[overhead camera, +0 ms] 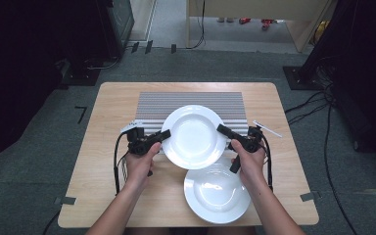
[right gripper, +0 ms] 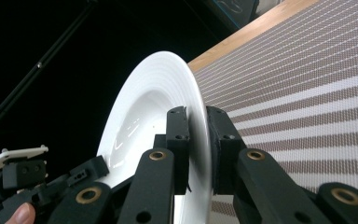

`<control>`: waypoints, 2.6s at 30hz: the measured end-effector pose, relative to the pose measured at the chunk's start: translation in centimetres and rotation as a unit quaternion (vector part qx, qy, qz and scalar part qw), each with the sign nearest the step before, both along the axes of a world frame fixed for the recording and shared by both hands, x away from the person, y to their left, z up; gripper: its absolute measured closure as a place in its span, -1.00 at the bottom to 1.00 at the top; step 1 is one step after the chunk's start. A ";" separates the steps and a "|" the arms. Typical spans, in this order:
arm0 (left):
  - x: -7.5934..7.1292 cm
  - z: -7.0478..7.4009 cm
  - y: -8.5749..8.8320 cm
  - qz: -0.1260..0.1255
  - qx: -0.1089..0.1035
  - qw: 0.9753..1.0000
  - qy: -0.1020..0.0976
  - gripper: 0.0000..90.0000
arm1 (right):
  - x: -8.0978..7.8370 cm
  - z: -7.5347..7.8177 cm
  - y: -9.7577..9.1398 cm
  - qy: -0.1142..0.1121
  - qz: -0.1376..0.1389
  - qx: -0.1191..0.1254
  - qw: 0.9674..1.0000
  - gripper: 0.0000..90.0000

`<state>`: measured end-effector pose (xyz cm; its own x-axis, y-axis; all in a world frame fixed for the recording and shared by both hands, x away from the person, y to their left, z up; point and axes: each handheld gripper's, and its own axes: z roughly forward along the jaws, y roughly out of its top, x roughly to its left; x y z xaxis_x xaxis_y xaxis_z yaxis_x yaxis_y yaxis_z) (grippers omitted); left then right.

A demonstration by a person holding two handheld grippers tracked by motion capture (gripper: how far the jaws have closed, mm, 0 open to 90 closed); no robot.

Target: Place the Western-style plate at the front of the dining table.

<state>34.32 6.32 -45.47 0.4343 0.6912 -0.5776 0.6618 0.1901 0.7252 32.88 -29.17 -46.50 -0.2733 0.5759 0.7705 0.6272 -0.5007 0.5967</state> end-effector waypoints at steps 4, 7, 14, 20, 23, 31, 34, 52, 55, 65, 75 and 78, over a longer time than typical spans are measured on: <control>1.7 -0.2 0.2 0.008 0.001 1.000 0.008 0.62 | 1.5 0.0 0.3 0.008 0.000 0.000 1.000 0.82; 2.6 0.2 0.3 0.008 0.005 1.000 0.004 0.62 | 2.8 0.2 0.5 0.010 0.006 -0.002 1.000 0.82; 3.8 0.4 0.4 0.020 0.007 1.000 -0.003 0.62 | 4.0 0.5 0.8 0.002 0.000 0.003 1.000 0.82; 5.9 0.5 -0.3 0.014 0.022 1.000 0.002 0.64 | 5.4 -1.0 0.5 0.039 -0.009 0.017 0.999 0.78; 6.9 0.2 -0.5 0.017 0.018 1.000 0.004 0.64 | 6.4 -1.4 0.3 0.040 -0.013 0.011 0.999 0.77; 8.5 -1.2 -0.3 0.025 0.002 0.999 0.028 0.65 | 7.9 -2.3 0.4 0.064 -0.021 0.021 0.998 0.79; 9.3 -2.0 0.0 0.033 -0.013 0.999 0.041 0.65 | 8.7 -2.4 0.5 0.071 -0.015 0.034 0.997 0.83; 11.8 -4.1 -0.9 0.051 0.018 0.995 0.079 0.62 | 11.2 -4.9 0.7 0.112 -0.035 0.039 0.992 0.82; 12.1 -4.6 -1.1 0.049 0.029 0.994 0.088 0.62 | 11.5 -5.6 0.6 0.123 -0.037 0.036 0.991 0.81; 13.0 -4.7 -2.2 0.044 0.044 0.993 0.095 0.61 | 12.1 -6.6 0.1 0.132 -0.067 0.037 0.988 0.79; 13.2 -5.9 -2.1 0.041 0.041 0.994 0.097 0.58 | 13.0 -6.4 0.5 0.118 -0.058 -0.025 0.991 0.74; 13.3 -6.9 -2.1 0.025 0.029 0.995 0.094 0.53 | 13.0 -6.7 0.3 0.123 -0.063 0.003 0.990 0.76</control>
<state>47.57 4.19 -52.34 0.2872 0.7434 -0.6040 0.7778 0.1870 0.6000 45.87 -28.87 -53.25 -0.0025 0.5885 0.8085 0.6853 -0.5878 0.4299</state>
